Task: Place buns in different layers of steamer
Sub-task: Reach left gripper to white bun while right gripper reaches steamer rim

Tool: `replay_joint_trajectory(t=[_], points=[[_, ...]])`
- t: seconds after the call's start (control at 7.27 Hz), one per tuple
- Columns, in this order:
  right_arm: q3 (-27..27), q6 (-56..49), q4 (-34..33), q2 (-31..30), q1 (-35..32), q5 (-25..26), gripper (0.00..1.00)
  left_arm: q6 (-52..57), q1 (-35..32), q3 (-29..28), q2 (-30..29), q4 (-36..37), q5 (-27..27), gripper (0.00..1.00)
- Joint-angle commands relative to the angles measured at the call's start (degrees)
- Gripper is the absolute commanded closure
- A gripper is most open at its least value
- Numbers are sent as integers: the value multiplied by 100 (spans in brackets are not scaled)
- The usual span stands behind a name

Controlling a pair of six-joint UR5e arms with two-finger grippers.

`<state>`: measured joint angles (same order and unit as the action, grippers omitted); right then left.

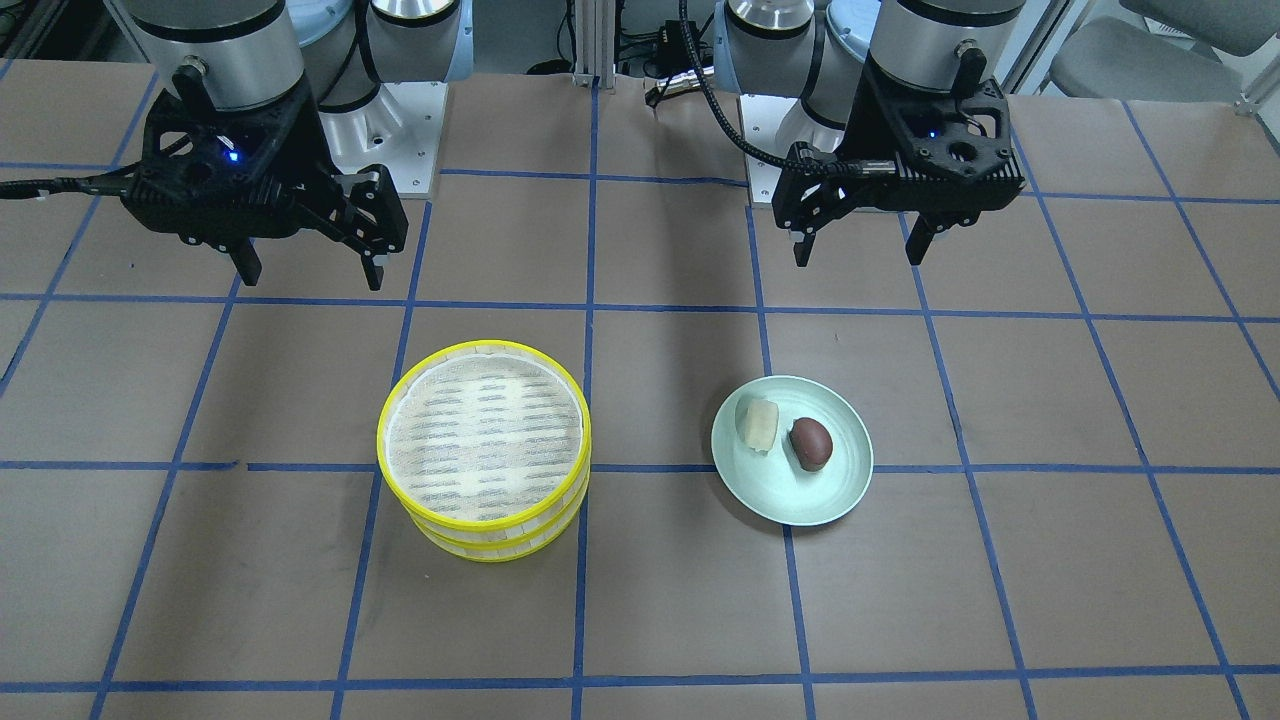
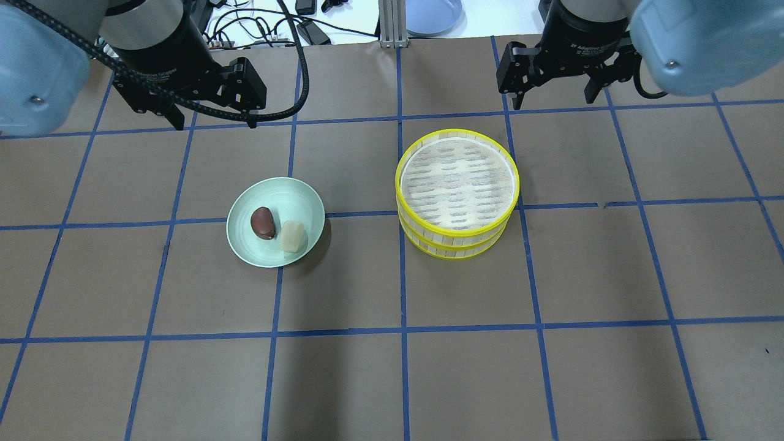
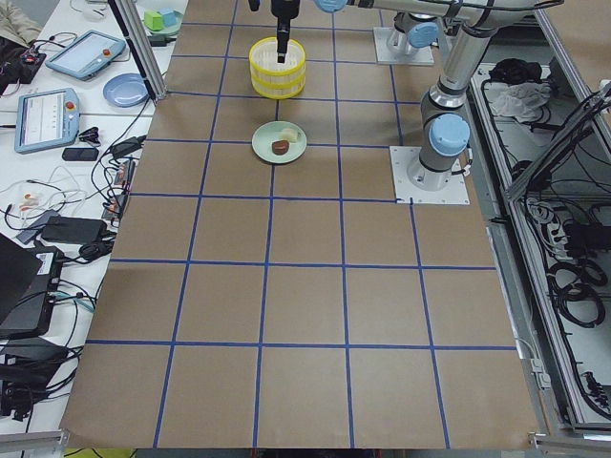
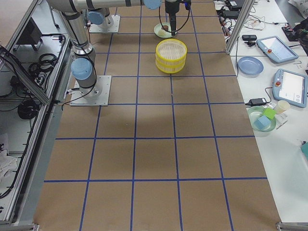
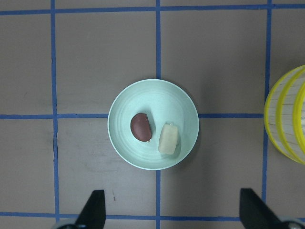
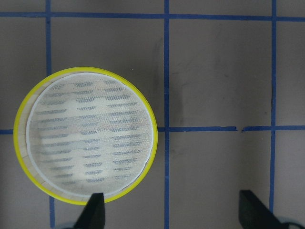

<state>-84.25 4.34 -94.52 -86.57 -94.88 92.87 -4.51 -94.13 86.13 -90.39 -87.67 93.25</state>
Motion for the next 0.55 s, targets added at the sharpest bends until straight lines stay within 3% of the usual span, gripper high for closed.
replay_joint_trajectory(t=[0.0, 0.41], points=[[49, 58, 552, -96, 40, -102, 0, 3, 0, 9, 4, -13, 0, 0], [-3, 76, 706, -123, 14, -94, 0, -145, -18, 734, -65, 13, 17, 0]])
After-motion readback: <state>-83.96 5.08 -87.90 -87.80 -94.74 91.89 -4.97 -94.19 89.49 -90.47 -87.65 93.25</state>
